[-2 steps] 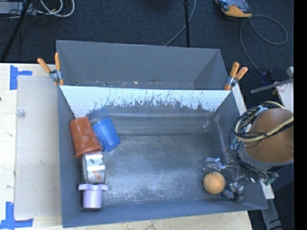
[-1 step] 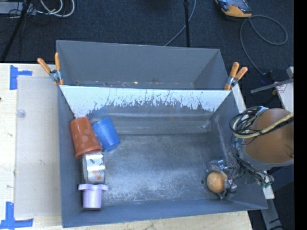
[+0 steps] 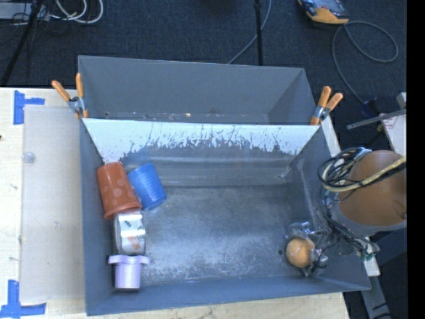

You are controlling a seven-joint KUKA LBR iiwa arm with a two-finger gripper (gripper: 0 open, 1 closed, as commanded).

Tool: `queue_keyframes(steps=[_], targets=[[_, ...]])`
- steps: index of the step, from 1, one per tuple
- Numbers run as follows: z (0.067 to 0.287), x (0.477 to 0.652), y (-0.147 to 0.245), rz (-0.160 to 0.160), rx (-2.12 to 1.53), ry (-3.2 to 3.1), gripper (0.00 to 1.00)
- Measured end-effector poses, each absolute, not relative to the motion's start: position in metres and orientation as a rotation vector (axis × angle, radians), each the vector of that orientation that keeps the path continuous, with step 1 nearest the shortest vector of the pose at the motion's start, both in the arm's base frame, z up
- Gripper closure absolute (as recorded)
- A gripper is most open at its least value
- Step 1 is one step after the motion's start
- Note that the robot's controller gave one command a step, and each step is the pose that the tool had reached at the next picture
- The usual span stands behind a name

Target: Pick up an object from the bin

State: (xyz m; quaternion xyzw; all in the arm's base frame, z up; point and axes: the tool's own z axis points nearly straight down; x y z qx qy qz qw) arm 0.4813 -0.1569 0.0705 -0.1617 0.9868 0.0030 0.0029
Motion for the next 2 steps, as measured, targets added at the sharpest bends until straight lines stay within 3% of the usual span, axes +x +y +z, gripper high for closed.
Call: queue_keyframes(steps=[2], targets=[[0.084, 0.48, -0.156, 0.012, -0.511, 3.098, 1.0]])
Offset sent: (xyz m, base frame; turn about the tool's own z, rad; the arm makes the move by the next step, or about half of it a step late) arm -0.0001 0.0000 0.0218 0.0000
